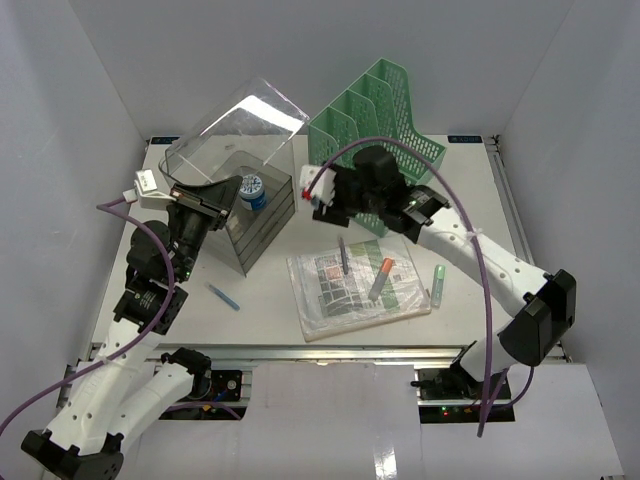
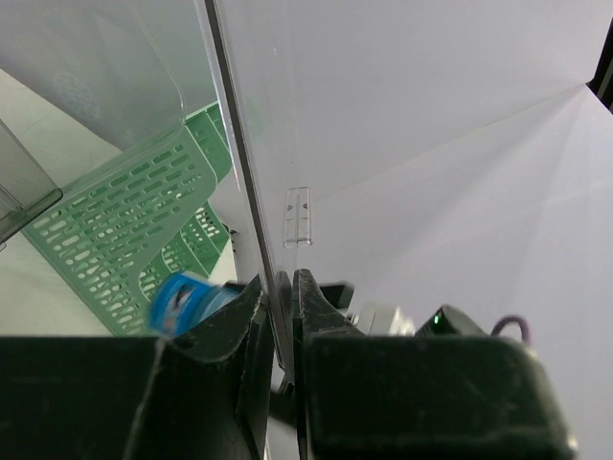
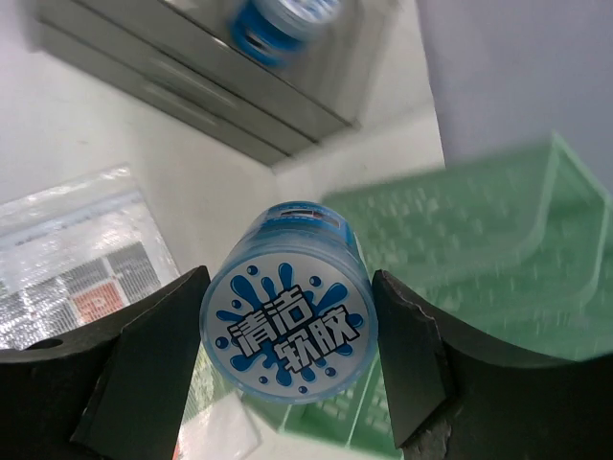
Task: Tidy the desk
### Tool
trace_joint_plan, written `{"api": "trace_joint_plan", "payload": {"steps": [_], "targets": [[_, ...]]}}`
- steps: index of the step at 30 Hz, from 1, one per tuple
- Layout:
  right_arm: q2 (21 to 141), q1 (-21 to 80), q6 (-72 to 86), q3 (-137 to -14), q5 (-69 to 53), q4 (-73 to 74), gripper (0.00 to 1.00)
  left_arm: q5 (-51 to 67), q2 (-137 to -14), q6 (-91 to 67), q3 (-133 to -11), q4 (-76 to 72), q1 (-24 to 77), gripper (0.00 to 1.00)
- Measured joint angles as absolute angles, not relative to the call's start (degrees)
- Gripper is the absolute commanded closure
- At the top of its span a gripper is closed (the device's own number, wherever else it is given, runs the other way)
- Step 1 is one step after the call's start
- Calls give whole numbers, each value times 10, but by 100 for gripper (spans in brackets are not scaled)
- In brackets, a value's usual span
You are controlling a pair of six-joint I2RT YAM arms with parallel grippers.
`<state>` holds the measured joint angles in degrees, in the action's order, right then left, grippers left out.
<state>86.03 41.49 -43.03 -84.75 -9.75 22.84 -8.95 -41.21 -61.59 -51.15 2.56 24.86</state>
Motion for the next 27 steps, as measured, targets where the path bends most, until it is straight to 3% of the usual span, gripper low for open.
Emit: {"api": "trace_joint_plan", "payload": {"steps": [4, 13, 23, 27], "targets": [[882, 516, -526, -842, -89, 213, 92, -90, -417, -615, -520, 26, 249, 91], [988, 610, -618, -906, -37, 139, 92, -97, -419, -616, -529, 28, 249, 91], [1050, 633, -626, -933, -15, 38, 92, -105, -434, -620, -557, 35, 249, 91], [1061, 630, -630, -933, -12, 4, 85, -106, -437, -622, -559, 34, 249, 91]]}}
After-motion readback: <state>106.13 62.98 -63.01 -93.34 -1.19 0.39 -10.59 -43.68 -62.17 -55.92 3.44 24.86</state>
